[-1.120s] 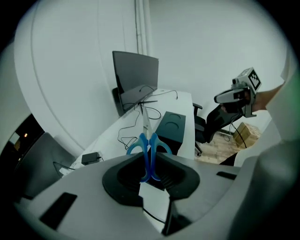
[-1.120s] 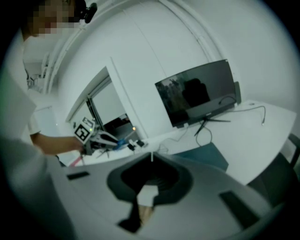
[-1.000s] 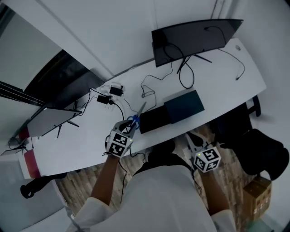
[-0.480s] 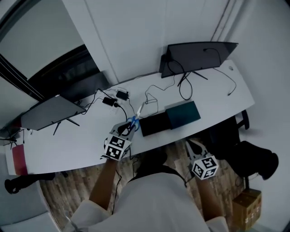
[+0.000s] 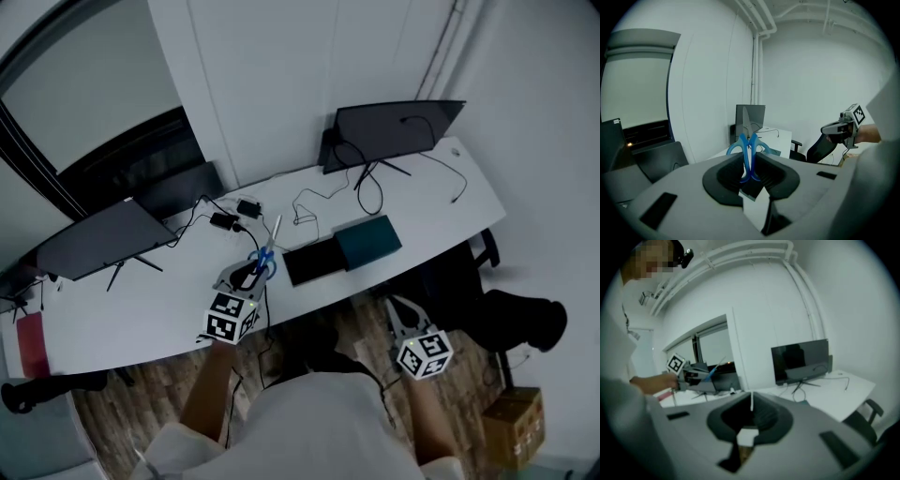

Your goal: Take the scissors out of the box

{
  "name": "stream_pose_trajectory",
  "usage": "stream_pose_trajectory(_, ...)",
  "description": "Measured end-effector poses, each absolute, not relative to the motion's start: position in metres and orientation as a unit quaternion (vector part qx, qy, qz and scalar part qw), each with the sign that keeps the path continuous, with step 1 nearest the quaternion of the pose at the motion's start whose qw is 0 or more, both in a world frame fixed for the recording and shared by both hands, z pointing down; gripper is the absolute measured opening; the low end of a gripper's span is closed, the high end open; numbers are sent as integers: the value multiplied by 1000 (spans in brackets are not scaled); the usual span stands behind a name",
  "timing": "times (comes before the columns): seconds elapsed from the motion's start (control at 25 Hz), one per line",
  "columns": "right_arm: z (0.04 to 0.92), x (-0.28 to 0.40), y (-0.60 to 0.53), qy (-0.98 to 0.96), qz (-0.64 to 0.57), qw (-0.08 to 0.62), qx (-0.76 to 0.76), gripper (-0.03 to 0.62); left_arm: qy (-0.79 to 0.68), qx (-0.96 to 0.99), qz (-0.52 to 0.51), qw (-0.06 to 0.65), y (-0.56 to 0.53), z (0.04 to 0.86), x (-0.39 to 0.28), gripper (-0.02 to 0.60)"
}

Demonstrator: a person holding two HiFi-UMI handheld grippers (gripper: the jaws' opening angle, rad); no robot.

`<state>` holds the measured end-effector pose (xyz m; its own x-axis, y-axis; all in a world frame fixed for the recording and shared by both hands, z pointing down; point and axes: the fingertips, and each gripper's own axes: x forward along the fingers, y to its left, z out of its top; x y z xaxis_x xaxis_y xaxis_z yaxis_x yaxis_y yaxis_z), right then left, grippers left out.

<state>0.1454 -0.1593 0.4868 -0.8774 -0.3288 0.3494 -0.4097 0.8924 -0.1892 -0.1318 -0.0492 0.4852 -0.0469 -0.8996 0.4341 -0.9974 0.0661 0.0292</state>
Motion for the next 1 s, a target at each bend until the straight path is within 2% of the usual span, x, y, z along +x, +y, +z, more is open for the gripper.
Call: stream_pose_trajectory(1.0, 419, 204, -223, -977, 74, 89, 182, 32, -773, 621, 37, 125, -17, 410, -97, 107)
